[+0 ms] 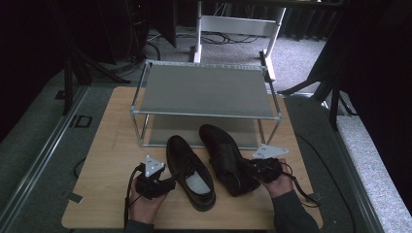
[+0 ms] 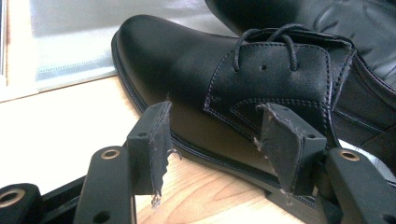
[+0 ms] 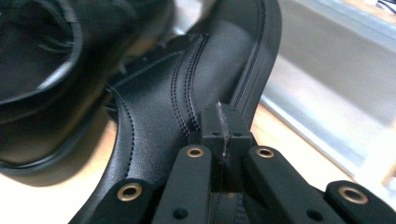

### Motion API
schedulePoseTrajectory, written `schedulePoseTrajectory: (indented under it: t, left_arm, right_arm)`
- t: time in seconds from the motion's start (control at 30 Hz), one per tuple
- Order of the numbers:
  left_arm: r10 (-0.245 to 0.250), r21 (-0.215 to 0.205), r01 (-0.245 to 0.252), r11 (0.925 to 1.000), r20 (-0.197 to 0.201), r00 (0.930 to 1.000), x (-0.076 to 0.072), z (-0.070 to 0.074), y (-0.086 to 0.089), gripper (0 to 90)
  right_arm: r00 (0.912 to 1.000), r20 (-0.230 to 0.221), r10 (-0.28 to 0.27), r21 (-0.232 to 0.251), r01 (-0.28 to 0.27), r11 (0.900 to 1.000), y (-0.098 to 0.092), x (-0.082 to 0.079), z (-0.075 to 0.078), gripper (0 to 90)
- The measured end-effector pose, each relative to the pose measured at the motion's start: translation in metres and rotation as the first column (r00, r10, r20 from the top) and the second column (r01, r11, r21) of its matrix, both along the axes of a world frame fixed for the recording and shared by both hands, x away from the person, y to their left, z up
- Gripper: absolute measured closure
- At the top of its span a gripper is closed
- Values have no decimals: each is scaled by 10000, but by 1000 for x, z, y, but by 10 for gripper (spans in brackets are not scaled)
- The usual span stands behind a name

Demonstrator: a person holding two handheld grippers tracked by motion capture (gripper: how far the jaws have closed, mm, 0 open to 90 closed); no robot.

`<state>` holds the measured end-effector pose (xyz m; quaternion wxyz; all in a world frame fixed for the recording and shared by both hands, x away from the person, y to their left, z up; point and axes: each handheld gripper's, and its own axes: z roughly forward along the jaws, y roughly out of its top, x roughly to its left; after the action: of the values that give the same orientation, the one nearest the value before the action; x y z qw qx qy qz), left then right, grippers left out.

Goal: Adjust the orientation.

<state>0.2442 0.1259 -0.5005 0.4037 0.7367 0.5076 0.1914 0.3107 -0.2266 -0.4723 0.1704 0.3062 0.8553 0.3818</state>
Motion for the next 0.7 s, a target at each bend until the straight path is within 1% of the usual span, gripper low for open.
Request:
schedulePoseTrajectory:
  t: [0.07,0.2,0.33,0.43,0.5,0.53,0.57,0.63,0.7]
  left_arm:
    - [23,-45,-23,10000,-18,10000,0,0,0,434]
    - [-4,-34,4,10000,-48,10000,0,-1,1,434]
    - [9,-36,-10,10000,-130,9999,1,-3,1,434]
    - [-6,-11,6,10000,-129,9999,1,-4,1,434]
    - [-14,-1,14,10000,-120,9999,1,-4,0,434]
    - [-17,23,17,10000,-127,9999,2,-4,0,434]
    - [-4,-9,4,10000,-129,9999,2,-4,-1,434]
    - [-37,39,37,10000,-146,9999,2,-4,-1,434]
    - [-32,45,33,10000,-158,9999,3,-5,-2,434]
  right_arm:
    - [9995,-124,-275,32,275,9996,-6,6,0,899]
    - [9962,-257,-828,-159,824,9965,-15,16,-1,899]
    - [9939,-414,-1021,-71,1019,9948,-23,24,-4,899]
    - [9888,-533,-1395,-281,1382,9900,-29,31,-9,899]
    - [9820,-826,-1697,-403,1669,9852,-34,38,-13,899]
    - [9774,-1067,-1824,-388,1792,9830,-38,43,-16,899]
    - [9748,-1189,-1886,-390,1852,9819,-41,47,-19,899]
    - [9716,-1350,-1944,-428,1903,9808,-45,53,-23,899]
    - [9684,-1642,-1878,-232,1866,9822,-52,58,-26,899]
